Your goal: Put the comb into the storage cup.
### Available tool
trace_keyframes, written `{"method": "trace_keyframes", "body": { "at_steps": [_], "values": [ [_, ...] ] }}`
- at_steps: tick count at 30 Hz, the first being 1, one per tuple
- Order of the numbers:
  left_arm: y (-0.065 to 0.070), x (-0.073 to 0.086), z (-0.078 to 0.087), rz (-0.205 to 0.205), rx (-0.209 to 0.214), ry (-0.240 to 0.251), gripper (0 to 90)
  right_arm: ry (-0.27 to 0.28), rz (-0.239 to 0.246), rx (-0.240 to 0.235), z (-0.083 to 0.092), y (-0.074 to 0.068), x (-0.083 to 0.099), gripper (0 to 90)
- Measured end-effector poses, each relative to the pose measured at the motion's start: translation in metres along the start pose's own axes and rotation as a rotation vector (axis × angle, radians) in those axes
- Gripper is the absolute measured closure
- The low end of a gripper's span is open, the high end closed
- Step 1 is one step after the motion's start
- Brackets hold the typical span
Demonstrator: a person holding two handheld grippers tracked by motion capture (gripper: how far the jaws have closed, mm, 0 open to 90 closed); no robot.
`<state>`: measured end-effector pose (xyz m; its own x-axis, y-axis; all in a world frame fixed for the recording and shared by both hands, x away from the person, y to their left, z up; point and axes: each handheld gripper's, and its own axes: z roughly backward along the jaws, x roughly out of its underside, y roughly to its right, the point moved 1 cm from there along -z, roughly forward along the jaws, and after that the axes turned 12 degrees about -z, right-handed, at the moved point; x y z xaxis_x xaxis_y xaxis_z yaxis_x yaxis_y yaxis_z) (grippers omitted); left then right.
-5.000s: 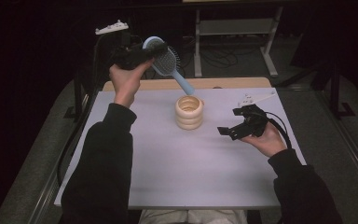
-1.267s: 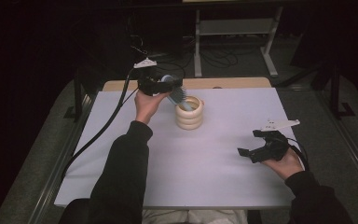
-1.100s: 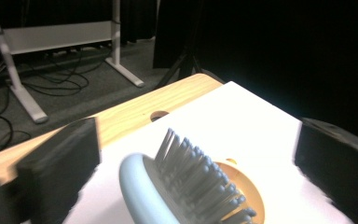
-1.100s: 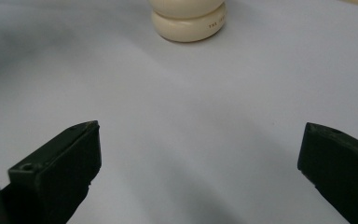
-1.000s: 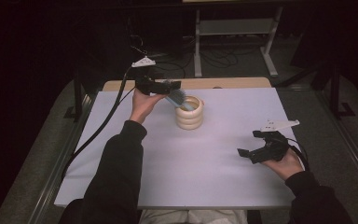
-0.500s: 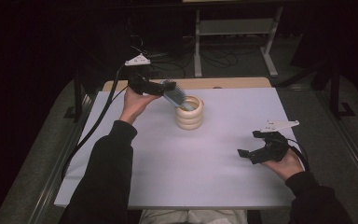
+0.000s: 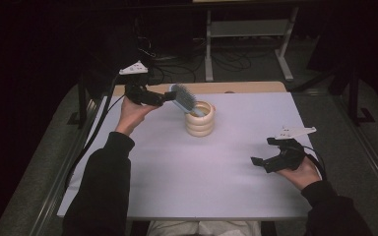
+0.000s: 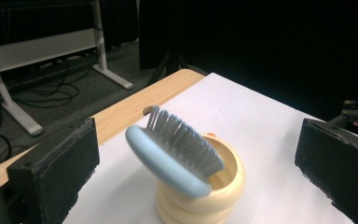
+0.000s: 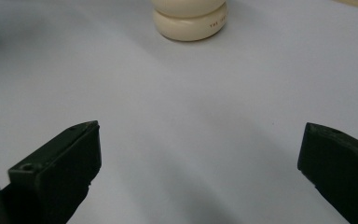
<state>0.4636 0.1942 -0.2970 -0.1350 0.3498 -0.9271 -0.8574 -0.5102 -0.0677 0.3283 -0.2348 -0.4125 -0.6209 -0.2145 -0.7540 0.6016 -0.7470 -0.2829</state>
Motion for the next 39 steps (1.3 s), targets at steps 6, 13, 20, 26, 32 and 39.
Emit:
{"method": "trace_keyframes", "body": {
  "at_steps": [6,13,20,26,32,39],
  "values": [
    [0.001,0.000,0.014,-0.016,-0.010,0.007,0.0,-0.002,0.002,0.002,0.000,-0.001,0.000,0.0],
    [0.002,0.003,0.030,-0.024,-0.013,-0.011,0.0,-0.004,0.004,0.005,-0.001,0.000,0.000,0.0],
    [0.006,0.003,0.046,-0.033,-0.026,-0.004,0.0,-0.007,0.010,0.007,-0.001,-0.002,0.000,0.0],
    [0.006,0.006,0.059,-0.032,-0.039,-0.002,0.0,-0.012,0.009,0.009,-0.001,-0.002,0.001,0.0],
    [0.011,0.011,0.067,-0.037,-0.038,-0.002,0.0,-0.019,0.016,0.014,-0.003,-0.003,0.001,0.0],
    [0.011,0.021,0.078,-0.025,-0.050,0.003,0.0,-0.024,0.023,0.012,-0.003,-0.004,0.001,0.0]
  ]
}}
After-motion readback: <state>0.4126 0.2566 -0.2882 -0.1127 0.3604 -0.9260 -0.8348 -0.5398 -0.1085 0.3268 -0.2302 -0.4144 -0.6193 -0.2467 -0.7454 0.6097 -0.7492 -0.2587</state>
